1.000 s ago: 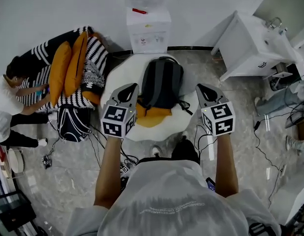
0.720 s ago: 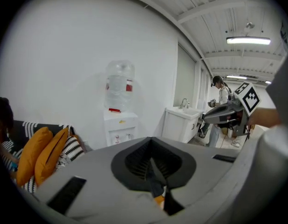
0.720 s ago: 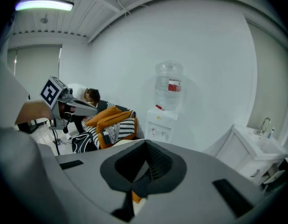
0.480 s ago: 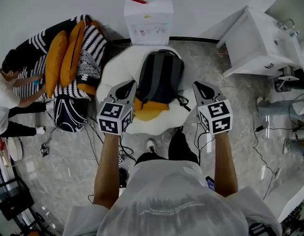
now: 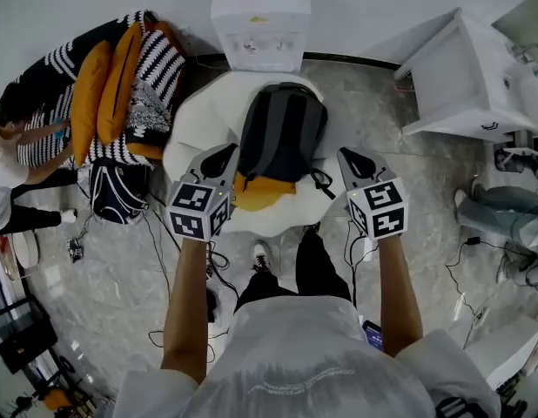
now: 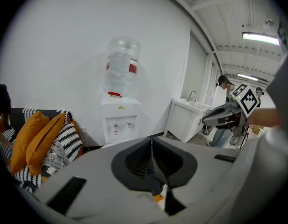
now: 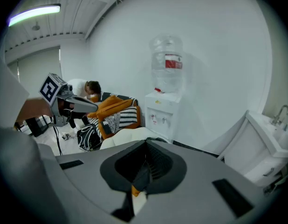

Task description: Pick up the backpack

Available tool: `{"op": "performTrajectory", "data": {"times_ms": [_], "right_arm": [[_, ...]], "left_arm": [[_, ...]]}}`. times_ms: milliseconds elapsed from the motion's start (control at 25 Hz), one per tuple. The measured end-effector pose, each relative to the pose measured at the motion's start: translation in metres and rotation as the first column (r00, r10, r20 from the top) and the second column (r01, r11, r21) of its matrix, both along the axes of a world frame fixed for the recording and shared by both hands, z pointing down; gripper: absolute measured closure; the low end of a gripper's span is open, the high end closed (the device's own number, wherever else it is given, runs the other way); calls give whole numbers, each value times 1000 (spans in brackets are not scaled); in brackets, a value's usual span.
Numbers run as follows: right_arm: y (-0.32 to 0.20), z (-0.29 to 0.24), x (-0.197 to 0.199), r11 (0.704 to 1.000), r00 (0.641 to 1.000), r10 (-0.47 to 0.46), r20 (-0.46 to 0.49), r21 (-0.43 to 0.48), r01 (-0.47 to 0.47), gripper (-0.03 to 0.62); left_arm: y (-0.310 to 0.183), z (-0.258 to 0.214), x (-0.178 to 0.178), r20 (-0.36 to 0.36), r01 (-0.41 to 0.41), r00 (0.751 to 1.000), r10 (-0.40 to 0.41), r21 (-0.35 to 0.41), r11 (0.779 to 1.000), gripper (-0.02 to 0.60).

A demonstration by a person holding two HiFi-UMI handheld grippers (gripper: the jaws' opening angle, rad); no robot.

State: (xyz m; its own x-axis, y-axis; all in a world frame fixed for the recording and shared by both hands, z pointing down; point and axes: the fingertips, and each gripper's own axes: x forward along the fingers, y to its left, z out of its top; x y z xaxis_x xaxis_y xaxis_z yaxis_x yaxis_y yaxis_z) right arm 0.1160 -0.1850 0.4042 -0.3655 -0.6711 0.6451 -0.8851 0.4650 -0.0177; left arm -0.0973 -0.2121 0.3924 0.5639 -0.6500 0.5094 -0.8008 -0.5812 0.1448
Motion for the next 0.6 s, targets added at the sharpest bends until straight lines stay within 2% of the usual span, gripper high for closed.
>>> {"op": "performTrajectory", "data": {"times_ms": [360,600], "right_arm": [[-17,63,11,993,999,-43,-13,-112,41,592],[-12,101,12,975,998,-61,26,-214,65,591]], "left_arm": [[-18,50,16,33,-12,999,14,-66,998,563],[-18,85,17,77,-13,997,22,-118,993,563]]}}
